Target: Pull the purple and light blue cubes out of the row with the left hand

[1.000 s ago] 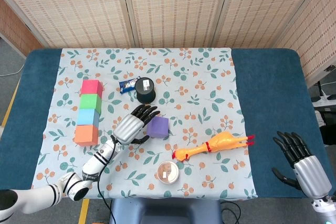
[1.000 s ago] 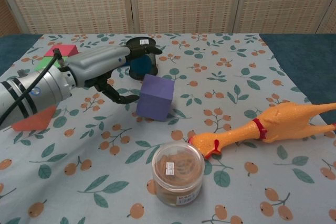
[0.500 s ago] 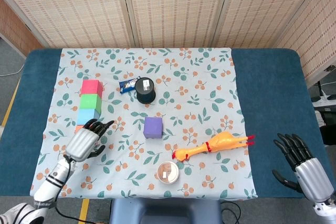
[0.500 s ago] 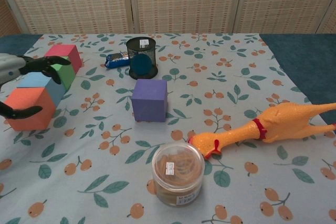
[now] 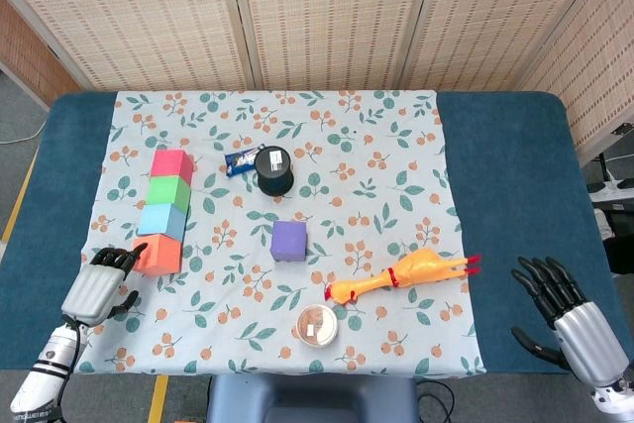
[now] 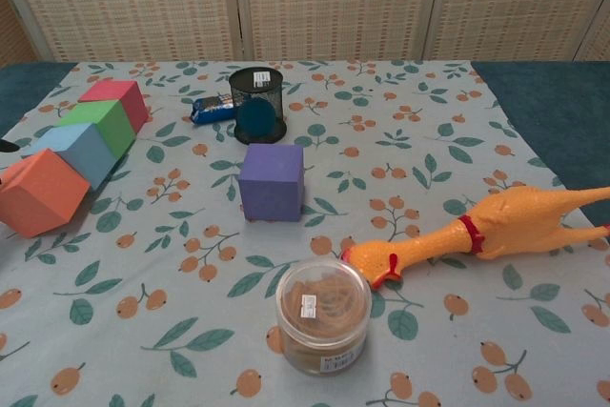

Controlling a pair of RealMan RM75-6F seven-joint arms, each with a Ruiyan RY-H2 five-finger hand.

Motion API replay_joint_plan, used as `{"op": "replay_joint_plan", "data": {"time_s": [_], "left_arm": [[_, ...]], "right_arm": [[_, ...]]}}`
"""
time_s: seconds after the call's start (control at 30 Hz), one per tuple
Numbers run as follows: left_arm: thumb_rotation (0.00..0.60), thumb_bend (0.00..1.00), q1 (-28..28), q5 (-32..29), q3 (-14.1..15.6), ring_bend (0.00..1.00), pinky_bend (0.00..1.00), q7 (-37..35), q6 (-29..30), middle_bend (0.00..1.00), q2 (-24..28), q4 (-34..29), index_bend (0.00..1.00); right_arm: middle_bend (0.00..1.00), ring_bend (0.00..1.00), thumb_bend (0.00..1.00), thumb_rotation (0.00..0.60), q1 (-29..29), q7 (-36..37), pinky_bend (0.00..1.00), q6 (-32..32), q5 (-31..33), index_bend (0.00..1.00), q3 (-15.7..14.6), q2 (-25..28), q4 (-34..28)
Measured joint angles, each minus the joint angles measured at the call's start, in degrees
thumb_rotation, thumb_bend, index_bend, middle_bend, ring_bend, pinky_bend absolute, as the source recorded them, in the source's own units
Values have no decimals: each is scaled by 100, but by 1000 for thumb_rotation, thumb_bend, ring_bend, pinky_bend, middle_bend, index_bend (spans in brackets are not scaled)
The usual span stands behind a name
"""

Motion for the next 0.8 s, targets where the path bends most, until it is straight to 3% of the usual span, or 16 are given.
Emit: {"op": "replay_joint_plan", "data": {"time_s": [0.3, 0.4, 0.57, 0.8], "left_arm": [[600, 391, 48, -189, -160, 239, 197, -49, -218, 311, -183, 381, 67], [600, 391, 43, -247, -199, 280, 216, -71, -304, 368, -189, 410, 67], [600, 392, 102, -495, -175, 360, 250, -41, -552, 499, -63, 304, 97], [600, 393, 352, -351, -36, 363, 263, -80, -312, 509, 203, -42, 119]], "right_arm": [[0, 0, 167, 600, 0, -28, 23, -6, 24, 0, 21, -5, -13], [0, 0, 166, 600, 4, -38, 23, -15, 37, 0, 31, -8, -17], [0, 0, 166, 600, 8, -55, 23, -29, 58, 0, 47, -21, -21], [0, 0, 166, 600, 21, -94, 23, -82, 61, 0, 41, -41, -40]]}}
